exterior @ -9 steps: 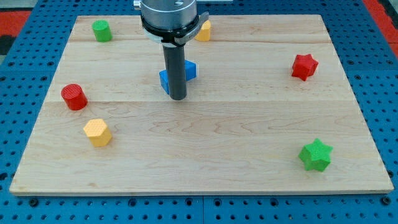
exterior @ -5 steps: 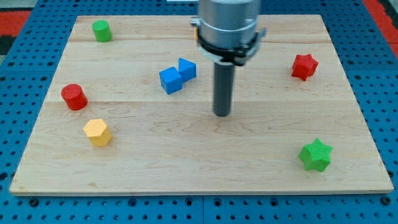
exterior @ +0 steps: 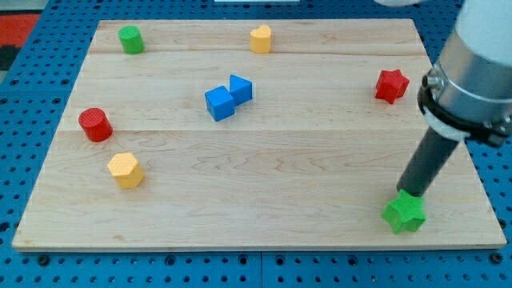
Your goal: Move the green star to the left
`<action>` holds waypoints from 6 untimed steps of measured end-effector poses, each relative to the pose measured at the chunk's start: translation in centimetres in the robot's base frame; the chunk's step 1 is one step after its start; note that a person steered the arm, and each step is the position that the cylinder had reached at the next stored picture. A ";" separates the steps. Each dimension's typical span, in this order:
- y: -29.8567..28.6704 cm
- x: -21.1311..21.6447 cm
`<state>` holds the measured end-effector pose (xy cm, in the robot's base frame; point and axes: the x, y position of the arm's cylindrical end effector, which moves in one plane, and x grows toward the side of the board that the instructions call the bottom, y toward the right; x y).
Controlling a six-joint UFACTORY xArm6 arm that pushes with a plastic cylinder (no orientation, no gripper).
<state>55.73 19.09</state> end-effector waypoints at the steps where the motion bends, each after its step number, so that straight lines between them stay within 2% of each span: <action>1: 2.9 1.6; 3: 4.5 6.0; 4: 0.6 6.1; 6: -0.6 1.3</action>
